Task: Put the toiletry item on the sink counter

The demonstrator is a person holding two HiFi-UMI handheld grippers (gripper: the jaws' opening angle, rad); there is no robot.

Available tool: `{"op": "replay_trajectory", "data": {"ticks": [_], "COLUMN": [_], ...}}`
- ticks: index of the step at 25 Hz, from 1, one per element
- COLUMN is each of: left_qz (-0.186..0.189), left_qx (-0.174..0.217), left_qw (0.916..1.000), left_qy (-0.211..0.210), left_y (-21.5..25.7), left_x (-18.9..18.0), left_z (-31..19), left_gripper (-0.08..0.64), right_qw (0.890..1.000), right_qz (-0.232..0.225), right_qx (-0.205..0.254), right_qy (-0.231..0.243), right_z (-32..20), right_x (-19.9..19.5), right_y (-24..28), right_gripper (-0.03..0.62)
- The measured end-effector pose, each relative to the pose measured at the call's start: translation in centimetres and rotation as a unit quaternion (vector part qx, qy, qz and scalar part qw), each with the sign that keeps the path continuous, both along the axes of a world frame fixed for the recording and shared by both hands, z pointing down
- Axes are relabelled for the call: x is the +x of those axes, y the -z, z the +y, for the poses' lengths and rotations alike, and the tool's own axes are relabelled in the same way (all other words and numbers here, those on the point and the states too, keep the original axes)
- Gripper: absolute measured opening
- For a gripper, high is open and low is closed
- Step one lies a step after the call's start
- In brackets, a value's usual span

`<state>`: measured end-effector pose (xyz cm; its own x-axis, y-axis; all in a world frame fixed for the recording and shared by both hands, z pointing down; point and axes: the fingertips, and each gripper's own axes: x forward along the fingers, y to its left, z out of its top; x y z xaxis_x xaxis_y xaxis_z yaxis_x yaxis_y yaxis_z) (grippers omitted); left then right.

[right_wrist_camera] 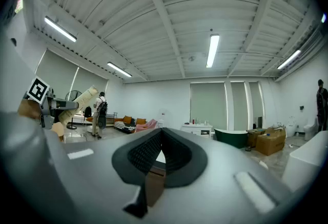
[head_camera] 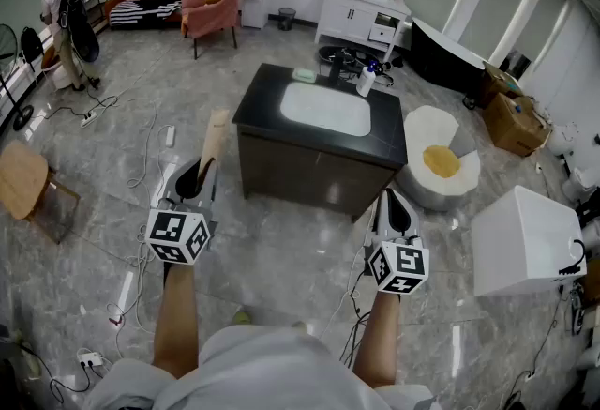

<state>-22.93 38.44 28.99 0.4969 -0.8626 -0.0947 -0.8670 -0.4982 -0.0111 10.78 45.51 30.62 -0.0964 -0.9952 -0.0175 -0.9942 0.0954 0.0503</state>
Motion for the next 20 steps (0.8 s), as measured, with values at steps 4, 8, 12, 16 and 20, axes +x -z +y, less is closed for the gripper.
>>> {"op": "replay_trajectory", "data": {"ticks": [4, 8, 12, 16, 20], "left_qz": [-0.001, -0.001, -0.001, 0.002, -0.012], "left_qx": [-0.001, -0.003, -0.005, -0.007, -0.006], "left_qw": [1.0000, 1.0000, 1.0000, 1.0000, 0.9998], "left_qy": [-0.003, -0.006, -0.007, -0.007, -0.018], "left_y": [-0.4, -0.5, -0.8, -1.0, -1.2], "left_x": [0.4, 0.6, 0.2, -0.7, -1.5], "left_z": [0.3, 0.2, 0.2, 0.2, 0.3], "left_gripper": [0.048, 0.049, 0.049, 0.049, 0.049], "right_qw": [1.000, 1.000, 1.000, 1.000, 1.000], "right_qz": [0.001, 0.002, 0.003, 0.015, 0.004], "right_qx": [-0.001, -0.001, -0.002, -0.009, -0.009], "right_qy": [0.001, 0.003, 0.017, 0.020, 0.023], "right_z": [0.3, 0.2, 0.3, 0.0, -0.1], "right_x": [0.1, 0.0, -1.0, -2.2, -3.6], "right_y": [-0.4, -0.2, -0.3, -0.5, -0.6], "right_gripper": [0.003, 0.003, 0.003, 0.003, 0.003]}}
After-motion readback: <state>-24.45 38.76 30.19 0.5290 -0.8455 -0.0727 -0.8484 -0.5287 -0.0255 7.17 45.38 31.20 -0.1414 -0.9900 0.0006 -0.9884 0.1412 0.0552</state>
